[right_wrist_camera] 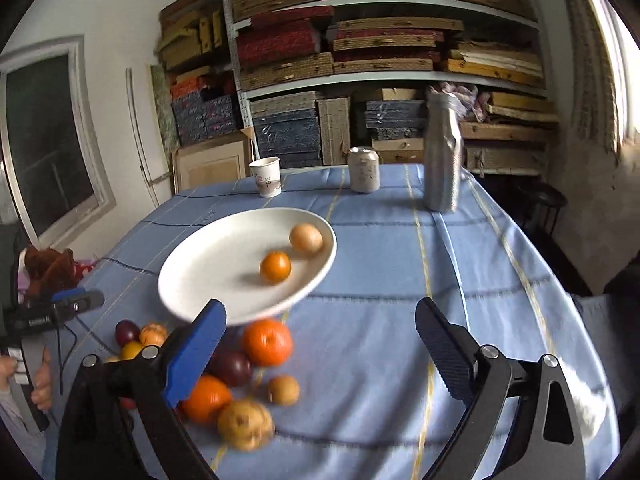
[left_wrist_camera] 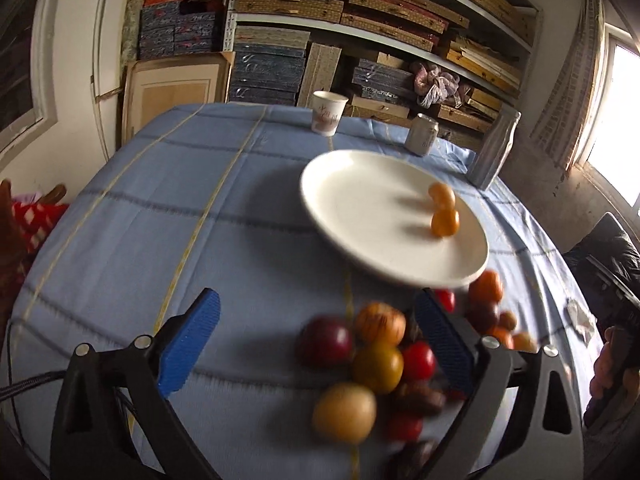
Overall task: Organize fruits
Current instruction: 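Grasp a pale tan fruit with the left tool while the right grasps a speckled brown fruit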
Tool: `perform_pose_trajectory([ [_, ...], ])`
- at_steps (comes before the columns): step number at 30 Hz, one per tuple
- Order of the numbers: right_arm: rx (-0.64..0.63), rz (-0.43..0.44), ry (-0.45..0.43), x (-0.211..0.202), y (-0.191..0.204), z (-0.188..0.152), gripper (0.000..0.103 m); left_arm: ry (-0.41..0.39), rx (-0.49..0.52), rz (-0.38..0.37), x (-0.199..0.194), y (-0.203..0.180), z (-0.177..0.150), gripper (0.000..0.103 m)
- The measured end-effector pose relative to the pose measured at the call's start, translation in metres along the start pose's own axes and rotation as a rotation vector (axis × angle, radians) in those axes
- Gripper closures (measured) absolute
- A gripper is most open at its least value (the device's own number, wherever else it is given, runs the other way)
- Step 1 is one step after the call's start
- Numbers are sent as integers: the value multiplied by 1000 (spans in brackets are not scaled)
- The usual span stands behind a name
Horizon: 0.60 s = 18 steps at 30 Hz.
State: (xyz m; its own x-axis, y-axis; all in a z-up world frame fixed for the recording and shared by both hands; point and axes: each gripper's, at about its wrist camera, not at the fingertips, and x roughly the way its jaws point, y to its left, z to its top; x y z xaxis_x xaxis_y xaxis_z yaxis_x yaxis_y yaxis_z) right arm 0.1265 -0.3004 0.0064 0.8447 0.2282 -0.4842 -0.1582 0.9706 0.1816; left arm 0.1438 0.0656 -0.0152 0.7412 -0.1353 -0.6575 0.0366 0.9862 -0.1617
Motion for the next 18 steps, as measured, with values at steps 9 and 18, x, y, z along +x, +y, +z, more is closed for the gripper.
perform_pose_trajectory([
  [9,56,29,-68,-52,-8,-49,6,36,119,21,-20,-16,-55,7],
  [18,2,43,-35,-55,4,-64,6,161,106,49,2,-13,-58,7],
])
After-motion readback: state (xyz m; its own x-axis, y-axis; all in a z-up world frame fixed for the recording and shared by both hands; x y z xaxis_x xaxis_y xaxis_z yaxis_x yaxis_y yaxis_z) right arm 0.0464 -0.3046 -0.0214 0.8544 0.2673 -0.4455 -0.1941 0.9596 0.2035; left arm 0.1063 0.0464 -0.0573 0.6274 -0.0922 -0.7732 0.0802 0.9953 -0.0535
